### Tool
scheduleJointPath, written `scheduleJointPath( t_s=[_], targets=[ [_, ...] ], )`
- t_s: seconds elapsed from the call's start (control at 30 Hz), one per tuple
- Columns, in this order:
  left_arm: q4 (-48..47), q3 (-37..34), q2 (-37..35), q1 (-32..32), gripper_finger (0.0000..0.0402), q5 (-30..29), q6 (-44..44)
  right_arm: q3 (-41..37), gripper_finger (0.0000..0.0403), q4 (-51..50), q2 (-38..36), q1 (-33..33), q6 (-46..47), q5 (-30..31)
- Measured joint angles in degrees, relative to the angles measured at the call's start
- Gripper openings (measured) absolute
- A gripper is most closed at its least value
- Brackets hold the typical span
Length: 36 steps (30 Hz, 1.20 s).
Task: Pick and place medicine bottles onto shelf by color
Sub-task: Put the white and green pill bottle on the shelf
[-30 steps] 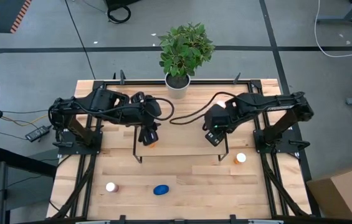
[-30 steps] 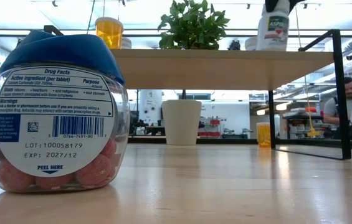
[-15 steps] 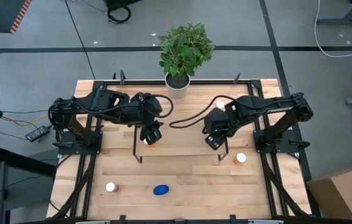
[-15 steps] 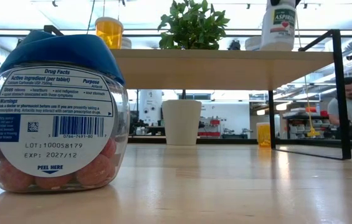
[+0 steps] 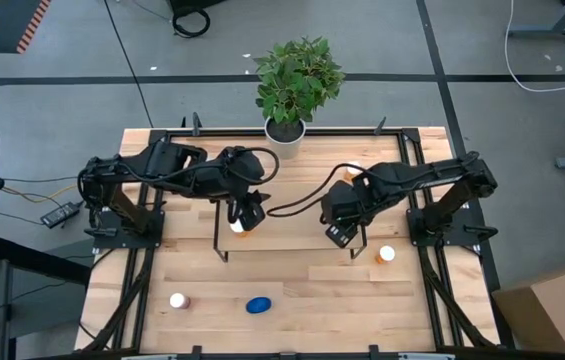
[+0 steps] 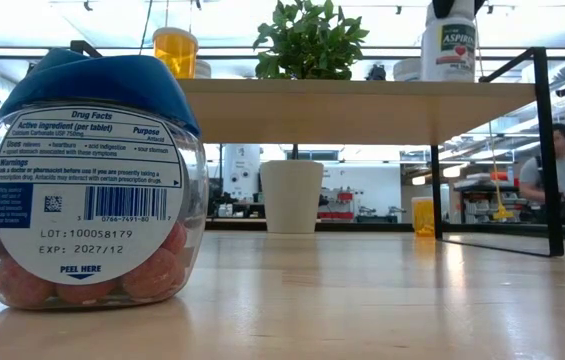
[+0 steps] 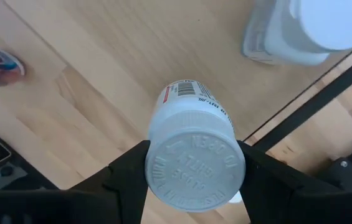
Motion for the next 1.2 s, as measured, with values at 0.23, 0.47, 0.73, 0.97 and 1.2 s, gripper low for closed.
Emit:
scheduleJointPath(
  t_s=[0.23,0.47,0.73,0.97,1.2],
  targets=[
    [0.0,0.0,0.0,0.0,0.0188,0.0,0.0,0.0,0.0219,-0.4,0.0,0.0,-0.1,-0.3],
    [0.0,0.0,0.0,0.0,0.0183,0.0,0.0,0.0,0.0223,-0.3,0.0,0.0,0.5,-0.8],
    [1.0,0.0,0.0,0.0,0.0184,0.0,0.0,0.0,0.0223,-0.2,0.0,0.0,0.5,-1.4],
    [5.1,0.0,0.0,0.3,0.0185,0.0,0.5,0.0,0.0223,0.5,0.0,0.1,1.8,-1.6],
    [5.6,0.0,0.0,0.3,0.0185,0.0,0.6,0.0,0.0224,0.6,0.0,0.1,2.3,-1.6]
  ],
)
